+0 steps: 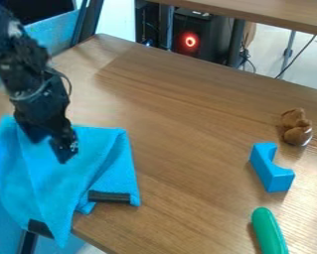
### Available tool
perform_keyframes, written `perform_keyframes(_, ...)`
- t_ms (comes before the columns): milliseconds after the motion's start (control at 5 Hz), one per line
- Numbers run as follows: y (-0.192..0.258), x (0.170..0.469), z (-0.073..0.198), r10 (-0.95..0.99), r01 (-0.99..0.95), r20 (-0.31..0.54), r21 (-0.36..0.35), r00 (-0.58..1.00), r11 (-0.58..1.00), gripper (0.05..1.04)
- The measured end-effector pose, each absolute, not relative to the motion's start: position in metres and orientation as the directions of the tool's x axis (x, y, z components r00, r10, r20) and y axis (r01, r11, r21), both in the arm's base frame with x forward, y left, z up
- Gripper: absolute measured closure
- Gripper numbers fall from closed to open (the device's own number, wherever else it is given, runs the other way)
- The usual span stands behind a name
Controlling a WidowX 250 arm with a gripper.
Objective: Move the cloth from the left to the right of the table
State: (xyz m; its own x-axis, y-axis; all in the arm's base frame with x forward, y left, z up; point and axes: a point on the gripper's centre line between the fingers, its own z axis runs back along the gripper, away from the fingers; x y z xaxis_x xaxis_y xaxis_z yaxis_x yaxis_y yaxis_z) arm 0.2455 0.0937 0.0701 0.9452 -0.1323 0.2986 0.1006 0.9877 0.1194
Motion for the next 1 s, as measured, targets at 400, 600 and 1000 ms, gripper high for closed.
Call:
perform_keyframes(400,0.079,0.253,0.045,-0.128,0.101,0.264,0.117,0.956,0.988,0.082)
perform_keyframes(600,0.079,0.264,0.044,-0.093,0.07,0.271,0.096,0.958,0.993,0.083)
perform_keyframes(1000,0.059,0.302,0.042,-0.037,0.03,0.282,0.03,0.959,0.999,0.081)
